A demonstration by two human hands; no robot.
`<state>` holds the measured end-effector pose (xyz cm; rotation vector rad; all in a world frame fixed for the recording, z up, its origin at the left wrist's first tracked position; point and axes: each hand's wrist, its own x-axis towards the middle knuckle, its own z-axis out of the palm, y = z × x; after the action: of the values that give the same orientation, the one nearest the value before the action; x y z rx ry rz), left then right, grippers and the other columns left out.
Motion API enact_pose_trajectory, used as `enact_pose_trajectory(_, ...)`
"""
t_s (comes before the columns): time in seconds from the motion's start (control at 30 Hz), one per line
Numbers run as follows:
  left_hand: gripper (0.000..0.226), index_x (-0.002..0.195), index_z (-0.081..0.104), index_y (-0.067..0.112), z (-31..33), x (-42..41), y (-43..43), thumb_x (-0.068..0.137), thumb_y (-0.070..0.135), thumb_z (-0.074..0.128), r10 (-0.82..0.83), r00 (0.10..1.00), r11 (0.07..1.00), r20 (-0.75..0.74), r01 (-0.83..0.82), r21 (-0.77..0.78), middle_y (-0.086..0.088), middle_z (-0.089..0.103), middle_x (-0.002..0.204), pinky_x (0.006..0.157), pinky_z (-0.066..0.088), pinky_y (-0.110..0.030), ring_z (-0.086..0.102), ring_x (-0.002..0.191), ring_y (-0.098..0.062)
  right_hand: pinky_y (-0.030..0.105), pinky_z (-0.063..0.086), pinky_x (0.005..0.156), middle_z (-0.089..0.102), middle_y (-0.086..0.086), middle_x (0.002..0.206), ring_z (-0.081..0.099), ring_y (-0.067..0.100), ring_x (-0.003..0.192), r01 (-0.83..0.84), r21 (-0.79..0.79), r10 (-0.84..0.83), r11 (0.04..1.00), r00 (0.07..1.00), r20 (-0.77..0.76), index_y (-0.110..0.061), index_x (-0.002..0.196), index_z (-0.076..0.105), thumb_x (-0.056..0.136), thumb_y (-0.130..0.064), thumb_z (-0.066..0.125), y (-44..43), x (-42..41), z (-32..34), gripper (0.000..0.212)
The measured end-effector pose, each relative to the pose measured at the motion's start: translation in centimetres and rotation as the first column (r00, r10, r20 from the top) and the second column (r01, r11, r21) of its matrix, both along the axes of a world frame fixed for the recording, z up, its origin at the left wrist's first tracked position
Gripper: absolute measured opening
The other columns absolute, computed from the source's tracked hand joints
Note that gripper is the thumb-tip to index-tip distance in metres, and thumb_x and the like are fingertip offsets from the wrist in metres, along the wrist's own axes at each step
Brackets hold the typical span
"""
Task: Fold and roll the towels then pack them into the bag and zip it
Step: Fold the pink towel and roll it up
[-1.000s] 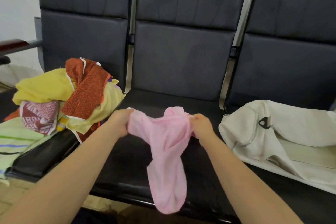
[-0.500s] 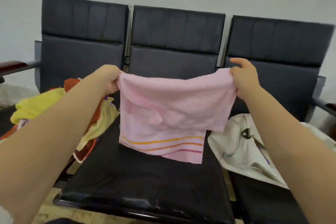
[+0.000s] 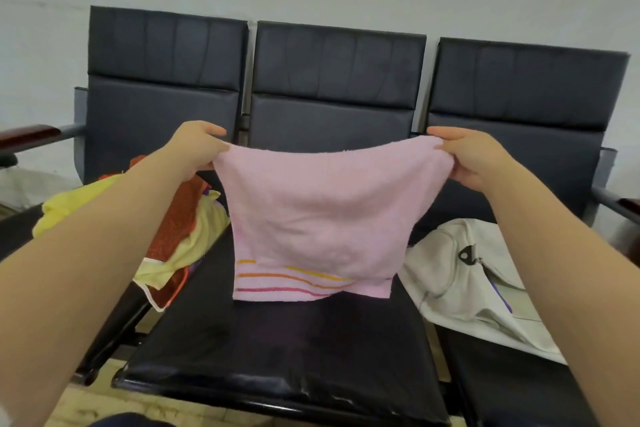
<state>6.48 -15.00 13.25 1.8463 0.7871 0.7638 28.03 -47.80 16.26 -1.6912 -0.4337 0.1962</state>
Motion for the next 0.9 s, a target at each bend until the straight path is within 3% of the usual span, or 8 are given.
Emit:
enact_pose_trajectory(0.13,0.029,0.113,0.066,0.005,0.2,0.2,-0.7,0.087,-0.001,0.055,0.025,0.997,0.998,-0.070,-0.022,0.052,-0.017,0.061,0.118,0.089,0.052,-0.042,0.059,0.108,-0.033,0.034,0.043,0.097,0.065,0.001,0.111,0.059,0.018,0.105,0.056,-0.117,-0.063,0.992,0.996,-0.064,-0.013,0.112,0.066,0.086,-0.001,0.052,0.3,-0.7,0.4,0.031)
enact_pose_trajectory(0.23,0.023,0.106,0.067,0.003,-0.1,0.2,-0.9,0.090,0.019,0.063,0.020,0.999,1.000,-0.043,-0.019,0.021,-0.019,0.065,0.112,0.088,0.054,-0.042,0.064,0.098,-0.032,0.028,0.046,0.073,0.067,0.003,0.095,0.058,0.017,0.082,0.096,-0.055,-0.100,0.994,0.992,-0.077,-0.011,0.091,0.068,0.088,-0.017,0.064,0.3,-0.1,-0.6,0.008)
enact_pose_trajectory(0.3,0.015,0.102,0.067,0.005,-0.5,0.3,-0.9,0.089,0.012,0.064,-0.003,0.999,1.000,-0.036,0.004,0.024,-0.020,0.065,0.111,0.082,0.055,-0.039,0.061,0.093,-0.027,0.029,0.045,0.064,0.061,0.007,0.089,0.052,0.018,0.075,0.111,-0.133,-0.121,0.985,0.990,-0.073,-0.010,0.088,0.067,0.082,-0.015,0.071,0.1,0.3,-1.4,0.008)
enact_pose_trajectory(0.5,0.030,0.110,0.066,0.004,-0.7,0.4,-0.9,0.086,-0.009,0.055,-0.007,0.988,0.998,-0.157,0.016,0.060,-0.018,0.060,0.114,0.087,0.054,-0.044,0.059,0.106,-0.034,0.026,0.052,0.076,0.068,0.007,0.105,0.061,0.017,0.083,-0.058,-0.255,0.017,0.965,0.987,-0.162,-0.010,0.105,0.070,0.085,0.011,0.051,-0.7,0.0,-1.9,0.034)
enact_pose_trajectory(0.6,0.023,0.108,0.067,0.009,-0.4,0.6,-1.2,0.087,0.004,0.060,0.042,0.993,0.999,-0.107,-0.039,0.028,-0.012,0.062,0.113,0.091,0.051,-0.041,0.058,0.107,-0.028,0.035,0.048,0.092,0.070,0.003,0.102,0.064,0.018,0.096,-0.012,-0.255,-0.022,0.967,0.991,-0.130,-0.013,0.104,0.070,0.084,-0.004,0.064,-0.9,0.0,-1.7,0.023)
enact_pose_trajectory(0.67,0.020,0.105,0.067,0.009,-0.3,0.6,-1.1,0.087,0.018,0.065,0.065,0.998,0.997,-0.025,-0.066,-0.049,-0.012,0.064,0.111,0.092,0.052,-0.042,0.060,0.105,-0.028,0.036,0.044,0.091,0.072,0.002,0.101,0.064,0.016,0.093,0.024,-0.239,-0.053,0.971,0.992,-0.115,-0.013,0.105,0.068,0.082,-0.017,0.072,-1.0,0.2,-1.6,0.024)
enact_pose_trajectory(0.8,0.021,0.103,0.069,0.010,-0.6,0.2,-0.4,0.083,0.013,0.070,0.077,0.997,0.988,-0.031,-0.072,0.133,-0.013,0.065,0.111,0.093,0.051,-0.047,0.061,0.105,-0.031,0.022,0.039,0.065,0.064,0.006,0.092,0.052,0.011,0.069,0.017,-0.206,-0.049,0.978,0.988,-0.149,-0.004,0.108,0.068,0.085,-0.010,0.070,-1.4,0.5,-1.7,0.024)
enact_pose_trajectory(0.9,0.033,0.115,0.066,0.007,-0.5,0.2,-0.2,0.082,0.009,0.071,0.082,0.990,0.969,-0.113,-0.052,0.241,-0.014,0.063,0.115,0.095,0.050,-0.047,0.060,0.107,-0.032,0.022,0.042,0.068,0.066,0.009,0.103,0.050,0.015,0.080,-0.029,-0.233,-0.010,0.972,0.986,-0.165,-0.008,0.100,0.072,0.085,0.000,0.065,-1.7,0.5,-1.8,0.018)
